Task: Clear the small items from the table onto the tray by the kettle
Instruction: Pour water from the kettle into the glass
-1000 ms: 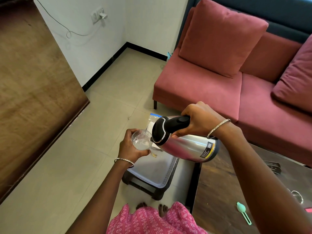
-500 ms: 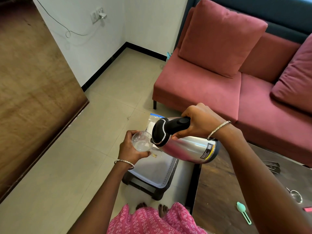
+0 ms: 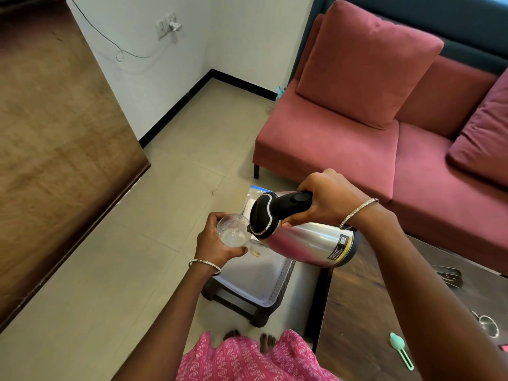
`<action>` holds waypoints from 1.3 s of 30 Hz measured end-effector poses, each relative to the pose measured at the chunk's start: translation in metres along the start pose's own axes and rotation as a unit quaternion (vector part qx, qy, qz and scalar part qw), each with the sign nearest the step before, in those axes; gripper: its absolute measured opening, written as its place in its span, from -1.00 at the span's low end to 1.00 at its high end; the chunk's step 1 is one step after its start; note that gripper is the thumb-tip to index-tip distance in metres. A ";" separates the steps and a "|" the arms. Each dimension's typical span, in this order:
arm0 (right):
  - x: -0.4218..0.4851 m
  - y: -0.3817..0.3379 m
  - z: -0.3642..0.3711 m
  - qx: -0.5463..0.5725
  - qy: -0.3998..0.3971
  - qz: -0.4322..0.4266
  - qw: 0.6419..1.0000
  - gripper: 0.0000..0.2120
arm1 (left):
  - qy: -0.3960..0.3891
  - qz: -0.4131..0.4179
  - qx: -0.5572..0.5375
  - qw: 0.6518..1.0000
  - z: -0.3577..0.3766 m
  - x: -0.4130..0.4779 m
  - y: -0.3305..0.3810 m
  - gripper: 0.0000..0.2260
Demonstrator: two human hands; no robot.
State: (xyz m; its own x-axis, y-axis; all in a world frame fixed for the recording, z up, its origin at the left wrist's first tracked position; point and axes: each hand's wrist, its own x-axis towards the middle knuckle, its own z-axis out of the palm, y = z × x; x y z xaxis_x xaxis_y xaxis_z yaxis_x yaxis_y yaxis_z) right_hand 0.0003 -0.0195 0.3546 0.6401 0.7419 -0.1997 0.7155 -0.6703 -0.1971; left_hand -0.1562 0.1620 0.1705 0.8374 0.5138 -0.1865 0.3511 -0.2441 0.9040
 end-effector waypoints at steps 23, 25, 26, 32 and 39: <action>0.002 0.009 0.006 0.007 -0.002 0.008 1.000 -0.38 | 0.000 0.012 0.013 1.000 0.003 0.006 -0.001 -0.23; 0.002 0.010 0.007 0.007 -0.003 0.009 1.000 -0.39 | -0.001 0.008 0.014 1.000 0.004 0.007 -0.001 -0.23; 0.002 0.011 0.007 0.007 -0.004 0.009 1.000 -0.40 | -0.002 0.007 0.014 1.000 0.004 0.007 -0.001 -0.23; 0.003 0.013 0.008 0.008 -0.011 0.014 1.000 -0.39 | 0.001 0.004 0.018 1.000 0.007 0.011 -0.003 -0.23; 0.005 0.019 0.011 0.022 0.003 0.014 1.000 -0.40 | -0.008 0.008 0.014 1.000 0.010 0.015 -0.003 -0.24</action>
State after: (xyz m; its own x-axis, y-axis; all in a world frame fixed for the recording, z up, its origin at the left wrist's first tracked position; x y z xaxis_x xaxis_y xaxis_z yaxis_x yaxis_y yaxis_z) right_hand 0.0139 -0.0289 0.3398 0.6618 0.7224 -0.2003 0.6841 -0.6912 -0.2327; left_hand -0.1403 0.1623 0.1613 0.8493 0.4965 -0.1790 0.3491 -0.2741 0.8961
